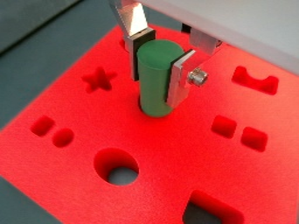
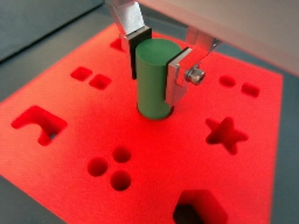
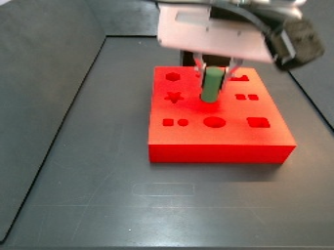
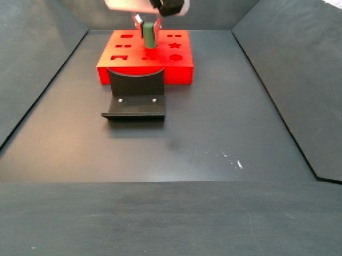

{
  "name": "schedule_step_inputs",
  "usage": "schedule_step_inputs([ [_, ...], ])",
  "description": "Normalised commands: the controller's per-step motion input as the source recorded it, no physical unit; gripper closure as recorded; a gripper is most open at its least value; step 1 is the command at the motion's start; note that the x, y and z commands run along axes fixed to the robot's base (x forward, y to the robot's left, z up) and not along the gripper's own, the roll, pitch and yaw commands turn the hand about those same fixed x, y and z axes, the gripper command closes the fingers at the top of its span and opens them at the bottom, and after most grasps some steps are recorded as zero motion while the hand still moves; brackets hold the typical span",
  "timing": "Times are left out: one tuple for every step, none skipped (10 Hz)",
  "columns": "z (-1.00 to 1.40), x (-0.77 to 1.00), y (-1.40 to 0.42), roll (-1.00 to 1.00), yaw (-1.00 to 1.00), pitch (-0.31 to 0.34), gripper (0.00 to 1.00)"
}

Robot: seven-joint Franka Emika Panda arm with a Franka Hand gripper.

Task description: Insert the round object.

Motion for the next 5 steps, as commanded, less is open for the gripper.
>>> schedule_step_inputs([
  [-0.6,0.03,-0.07,0.27,0.0,-0.176,1.0],
  [-0.75,0.0,-0.12,0.25,0.0,-0.127,1.0],
  [-0.18,-0.12,-0.07,0.0,0.0,0.0,1.0],
  [-0.13,-0.09,-0.06,0.0,0.0,0.0,1.0],
  [-0.11,-0.24,-0.13,0.0,0.0,-0.04,1.0],
])
